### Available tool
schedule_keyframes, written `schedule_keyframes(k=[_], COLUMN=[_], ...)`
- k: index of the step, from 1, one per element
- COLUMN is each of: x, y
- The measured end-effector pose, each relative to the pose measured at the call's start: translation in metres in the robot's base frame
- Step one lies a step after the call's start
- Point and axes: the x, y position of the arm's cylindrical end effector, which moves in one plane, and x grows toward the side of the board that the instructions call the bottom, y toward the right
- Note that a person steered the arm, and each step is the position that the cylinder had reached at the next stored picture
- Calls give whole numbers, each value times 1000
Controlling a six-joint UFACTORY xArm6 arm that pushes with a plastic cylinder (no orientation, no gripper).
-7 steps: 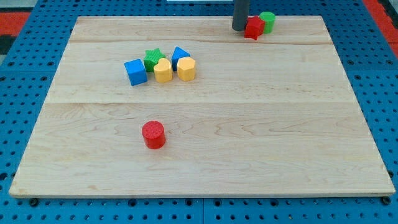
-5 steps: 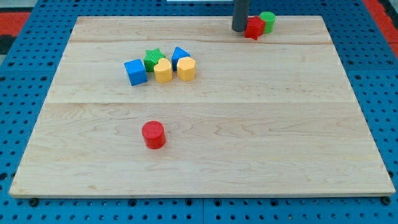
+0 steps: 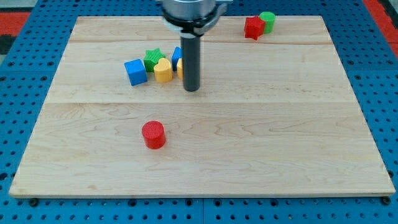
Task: Put the blue triangle underneath the red star
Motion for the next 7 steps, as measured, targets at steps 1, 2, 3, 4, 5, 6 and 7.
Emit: schedule_keyframes(k=[1, 2, 3, 4, 5, 6, 7], x=[0, 0, 0, 0, 0, 0, -17], y=[-6, -10, -10, -10, -30, -77, -101])
